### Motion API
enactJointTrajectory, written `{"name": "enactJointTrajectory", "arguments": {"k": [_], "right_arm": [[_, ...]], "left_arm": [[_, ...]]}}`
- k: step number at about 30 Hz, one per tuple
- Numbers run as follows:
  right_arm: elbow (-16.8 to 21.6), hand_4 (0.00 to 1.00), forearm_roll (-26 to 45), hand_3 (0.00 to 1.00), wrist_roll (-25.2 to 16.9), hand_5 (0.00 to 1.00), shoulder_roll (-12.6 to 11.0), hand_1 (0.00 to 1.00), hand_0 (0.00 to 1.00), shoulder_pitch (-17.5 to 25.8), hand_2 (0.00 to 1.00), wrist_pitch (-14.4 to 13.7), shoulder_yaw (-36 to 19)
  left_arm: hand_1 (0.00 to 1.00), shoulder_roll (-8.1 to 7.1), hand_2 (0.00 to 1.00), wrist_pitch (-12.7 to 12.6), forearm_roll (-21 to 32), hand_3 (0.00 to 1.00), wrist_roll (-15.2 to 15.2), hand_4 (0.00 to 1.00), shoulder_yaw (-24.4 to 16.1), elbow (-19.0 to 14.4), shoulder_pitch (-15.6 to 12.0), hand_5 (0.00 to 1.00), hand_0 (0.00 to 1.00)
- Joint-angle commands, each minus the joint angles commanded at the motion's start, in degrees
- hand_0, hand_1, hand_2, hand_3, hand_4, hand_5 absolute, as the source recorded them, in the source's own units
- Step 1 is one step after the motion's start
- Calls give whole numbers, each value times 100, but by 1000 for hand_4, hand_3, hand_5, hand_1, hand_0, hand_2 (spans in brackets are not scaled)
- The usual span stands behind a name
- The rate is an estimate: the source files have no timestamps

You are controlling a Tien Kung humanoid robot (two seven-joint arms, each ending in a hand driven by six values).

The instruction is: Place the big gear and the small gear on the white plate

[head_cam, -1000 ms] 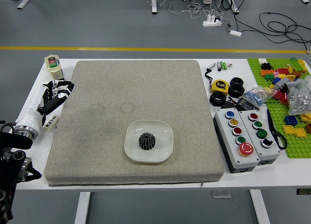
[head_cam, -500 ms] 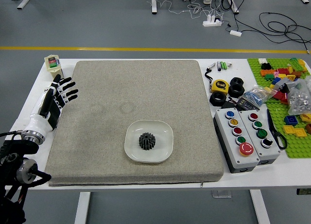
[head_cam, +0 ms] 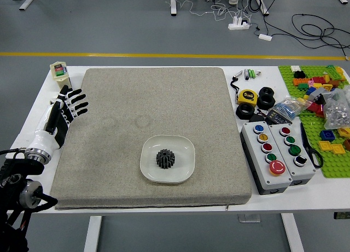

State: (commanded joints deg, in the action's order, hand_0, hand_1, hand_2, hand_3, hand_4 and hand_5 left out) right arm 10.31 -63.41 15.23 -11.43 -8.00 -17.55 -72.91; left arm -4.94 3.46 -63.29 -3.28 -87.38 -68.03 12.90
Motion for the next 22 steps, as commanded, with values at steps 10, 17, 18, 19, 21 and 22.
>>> {"name": "enactJointTrajectory", "arguments": {"k": [10,17,18,19,21,22], "right_arm": [[0,753,-66,559,13,673,36,608,598,42,696,3,-32],[0,753,-62,559,11,673,30,608,598,31,697,5,1],[0,753,-62,559,10,673,30,608,598,29,697,3,0],[0,753,-61,559,10,673,29,609,598,28,696,2,-1],[0,753,-63,559,9,673,29,609,598,25,696,1,-8],[0,753,-80,559,10,673,28,609,598,24,696,4,-16]], "left_arm": [[770,-41,837,-3,-100,799,-13,826,81,-119,-83,959,749],[771,-67,842,-2,-156,798,-25,824,67,-243,-124,948,752],[771,-67,842,-2,-159,798,-24,824,65,-249,-124,948,752],[773,-67,844,-1,-161,798,-23,826,65,-252,-122,946,754],[773,-70,844,1,-170,798,-21,826,74,-265,-115,946,754],[773,-69,844,2,-175,798,-20,826,77,-274,-113,946,754]]}}
